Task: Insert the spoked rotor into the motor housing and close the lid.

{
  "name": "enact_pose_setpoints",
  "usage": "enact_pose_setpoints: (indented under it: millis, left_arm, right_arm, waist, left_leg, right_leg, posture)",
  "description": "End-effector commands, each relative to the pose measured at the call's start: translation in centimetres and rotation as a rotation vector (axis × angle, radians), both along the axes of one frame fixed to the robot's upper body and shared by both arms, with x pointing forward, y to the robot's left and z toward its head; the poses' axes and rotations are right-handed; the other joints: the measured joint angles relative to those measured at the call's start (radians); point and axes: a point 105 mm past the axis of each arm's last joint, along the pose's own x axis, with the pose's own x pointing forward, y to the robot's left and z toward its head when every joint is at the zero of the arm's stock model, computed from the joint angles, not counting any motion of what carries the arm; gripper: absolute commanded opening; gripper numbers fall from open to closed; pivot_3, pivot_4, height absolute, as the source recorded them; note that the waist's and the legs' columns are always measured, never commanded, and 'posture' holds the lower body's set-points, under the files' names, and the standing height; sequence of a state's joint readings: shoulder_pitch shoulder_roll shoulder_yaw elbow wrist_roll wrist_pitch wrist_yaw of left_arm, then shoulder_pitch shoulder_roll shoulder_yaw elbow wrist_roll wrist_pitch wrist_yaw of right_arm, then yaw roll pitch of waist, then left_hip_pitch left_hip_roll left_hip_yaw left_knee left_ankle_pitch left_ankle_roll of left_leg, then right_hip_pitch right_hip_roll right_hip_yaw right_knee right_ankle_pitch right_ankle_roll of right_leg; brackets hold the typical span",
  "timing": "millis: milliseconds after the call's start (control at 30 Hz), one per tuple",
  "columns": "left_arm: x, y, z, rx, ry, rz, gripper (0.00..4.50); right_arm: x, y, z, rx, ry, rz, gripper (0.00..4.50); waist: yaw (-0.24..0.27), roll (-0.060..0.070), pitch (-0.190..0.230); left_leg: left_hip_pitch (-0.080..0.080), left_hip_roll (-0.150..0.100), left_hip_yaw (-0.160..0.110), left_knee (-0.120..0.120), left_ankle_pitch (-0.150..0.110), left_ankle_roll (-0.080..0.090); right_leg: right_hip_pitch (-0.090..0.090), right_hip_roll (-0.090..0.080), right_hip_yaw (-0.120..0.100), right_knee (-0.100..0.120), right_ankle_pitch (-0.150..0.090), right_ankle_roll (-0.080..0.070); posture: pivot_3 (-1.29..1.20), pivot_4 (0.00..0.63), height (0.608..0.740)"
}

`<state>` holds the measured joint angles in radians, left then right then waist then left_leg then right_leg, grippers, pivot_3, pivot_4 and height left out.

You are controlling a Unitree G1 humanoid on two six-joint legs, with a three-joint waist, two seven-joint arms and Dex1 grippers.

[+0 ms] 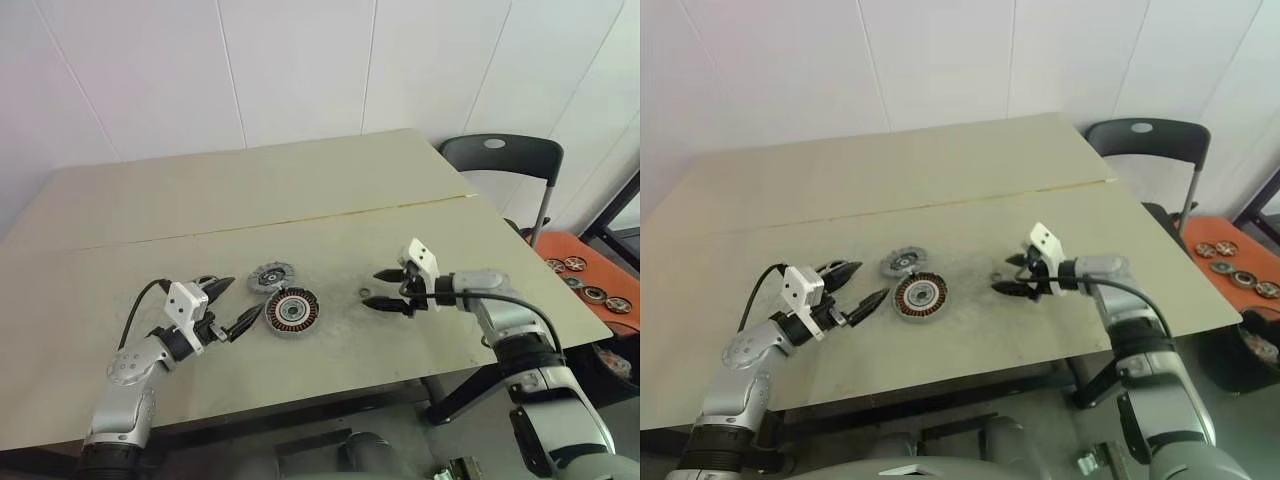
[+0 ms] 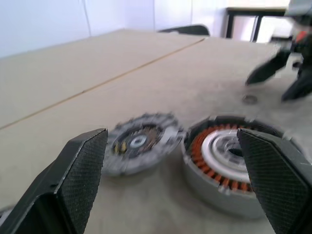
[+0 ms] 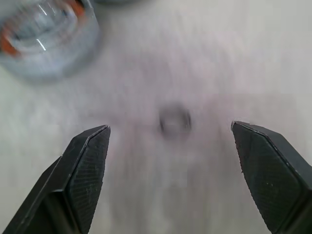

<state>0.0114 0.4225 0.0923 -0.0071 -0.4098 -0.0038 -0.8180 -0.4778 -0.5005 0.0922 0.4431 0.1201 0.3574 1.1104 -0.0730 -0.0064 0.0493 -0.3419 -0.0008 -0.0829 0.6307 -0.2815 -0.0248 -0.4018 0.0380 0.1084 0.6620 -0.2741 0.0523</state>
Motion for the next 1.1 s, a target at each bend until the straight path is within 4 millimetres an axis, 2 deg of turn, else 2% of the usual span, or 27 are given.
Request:
enact_pose_setpoints:
  millis: [33, 333, 533, 667, 933, 1100]
  left_arm:
    - [0.1, -1.4, 2.7, -0.066, -0.049, -0.073, 4.50]
    - [0.1, -2.5, 4.7, -0.049, -0.061, -0.107, 4.50]
    - [-0.4, -3.4, 5.7, -0.023, -0.052, -0.121, 4.50]
    - [-0.7, -3.0, 5.3, 0.035, -0.011, -0.127, 4.50]
    - [-1.0, -1.5, 4.1, 0.111, 0.047, -0.102, 4.50]
    - [-1.2, -1.3, 3.4, 0.125, 0.075, -0.107, 4.50]
  right_arm:
    - [0.8, -1.1, 0.9, -0.010, -0.072, -0.079, 4.16]
    - [0.5, -0.3, -0.6, -0.039, -0.082, -0.110, 4.16]
    - [0.3, 2.2, -1.0, -0.067, -0.111, -0.029, 4.16]
    - [0.1, 4.4, -0.7, -0.041, -0.125, 0.014, 4.16]
    - [0.2, 5.8, -0.8, -0.040, -0.136, 0.036, 4.16]
    - [0.2, 6.1, -0.9, -0.020, -0.125, 0.029, 4.16]
  waist:
    - [0.001, -0.001, 0.000]
    - [0.001, -0.003, 0.001]
    - [-0.005, -0.005, 0.001]
    - [-0.024, -0.006, 0.001]
    - [-0.034, -0.006, 0.002]
    - [-0.034, -0.006, 0.002]
  left_leg:
    - [0.001, 0.000, 0.000, 0.000, 0.000, 0.000]
    - [0.003, 0.000, 0.000, 0.002, 0.000, 0.000]
    - [0.004, 0.000, 0.000, 0.001, 0.000, 0.000]
    - [0.004, 0.001, 0.000, 0.001, 0.000, 0.000]
    - [0.004, 0.002, -0.001, -0.001, 0.000, 0.000]
    - [0.004, 0.002, -0.001, 0.000, 0.000, 0.000]
  right_leg:
    - [0.000, 0.000, 0.000, 0.000, 0.000, 0.000]
    - [0.004, 0.000, 0.001, 0.000, -0.001, -0.001]
    - [0.004, 0.002, 0.001, 0.000, -0.001, -0.001]
    - [0.005, 0.003, 0.001, 0.000, -0.001, -0.001]
    - [0.003, 0.004, 0.001, 0.000, -0.001, -0.001]
    - [0.003, 0.004, 0.001, 0.000, -0.001, -0.001]
  posture:
    - [0.00, 0.000, 0.740]
    - [0.00, 0.000, 0.740]
    - [0.00, 0.000, 0.740]
    - [0.00, 0.000, 0.740]
    - [0.00, 0.000, 0.740]
    - [0.00, 0.000, 0.740]
